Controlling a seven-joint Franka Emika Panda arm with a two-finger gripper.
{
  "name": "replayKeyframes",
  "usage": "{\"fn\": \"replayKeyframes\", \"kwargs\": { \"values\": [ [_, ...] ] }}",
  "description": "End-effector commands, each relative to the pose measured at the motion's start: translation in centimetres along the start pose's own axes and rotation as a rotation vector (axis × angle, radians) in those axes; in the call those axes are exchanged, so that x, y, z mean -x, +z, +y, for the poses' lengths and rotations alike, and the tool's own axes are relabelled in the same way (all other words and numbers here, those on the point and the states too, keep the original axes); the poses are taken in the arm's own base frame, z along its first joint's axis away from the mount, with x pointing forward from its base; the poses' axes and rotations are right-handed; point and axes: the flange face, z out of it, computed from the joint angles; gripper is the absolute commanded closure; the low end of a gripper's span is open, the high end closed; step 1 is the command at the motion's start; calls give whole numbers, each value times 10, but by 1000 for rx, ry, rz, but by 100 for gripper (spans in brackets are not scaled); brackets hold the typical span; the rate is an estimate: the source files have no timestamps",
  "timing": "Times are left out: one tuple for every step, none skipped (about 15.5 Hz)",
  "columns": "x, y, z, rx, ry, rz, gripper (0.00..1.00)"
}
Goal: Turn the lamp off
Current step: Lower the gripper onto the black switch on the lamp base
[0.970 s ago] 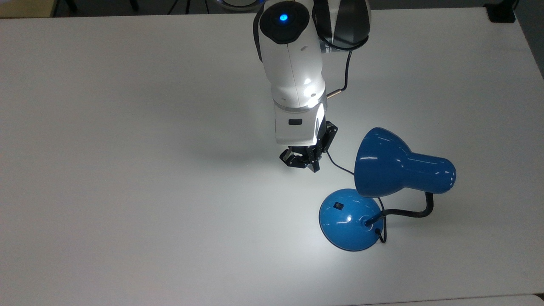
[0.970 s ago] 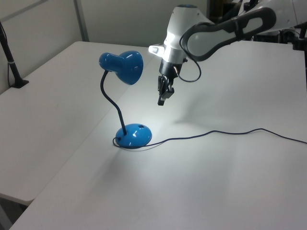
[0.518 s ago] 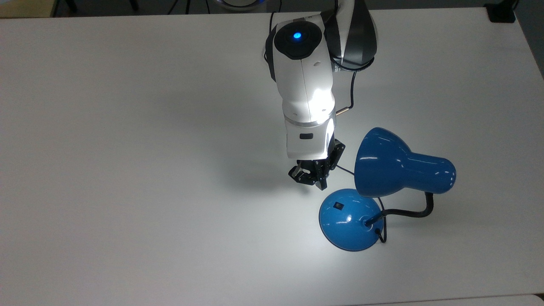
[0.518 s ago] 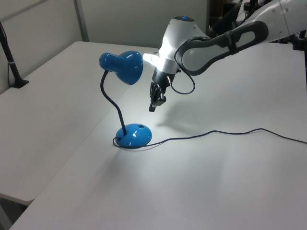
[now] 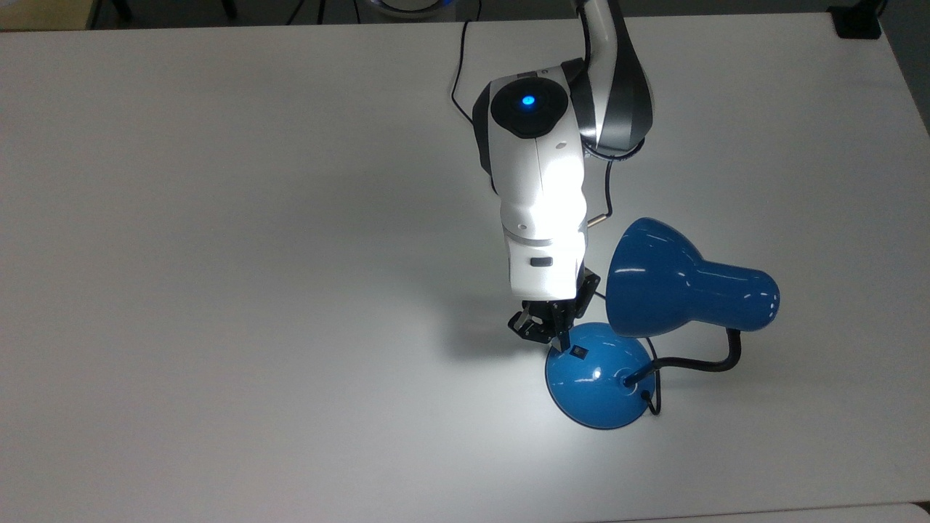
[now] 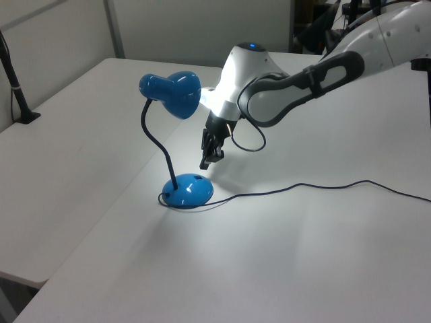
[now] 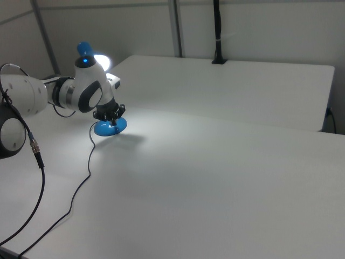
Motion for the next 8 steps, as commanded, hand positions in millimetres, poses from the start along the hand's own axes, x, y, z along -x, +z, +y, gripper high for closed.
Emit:
{"fn": "replayKeyframes", "kwargs": {
  "values": [
    [-10, 5, -11, 12, -39, 18, 100],
    [-10, 5, -11, 12, -38, 20, 100],
    [-10, 5, -11, 12, -39, 19, 100],
    [-9, 7, -13, 10, -43, 15, 100],
    [-8, 11, -12, 10, -52, 10, 100],
    [-5, 17, -12, 7, -57, 2, 100],
    [-1, 24, -13, 4, -62, -9, 100],
    [2, 28, -14, 3, -71, -17, 100]
  ]
}}
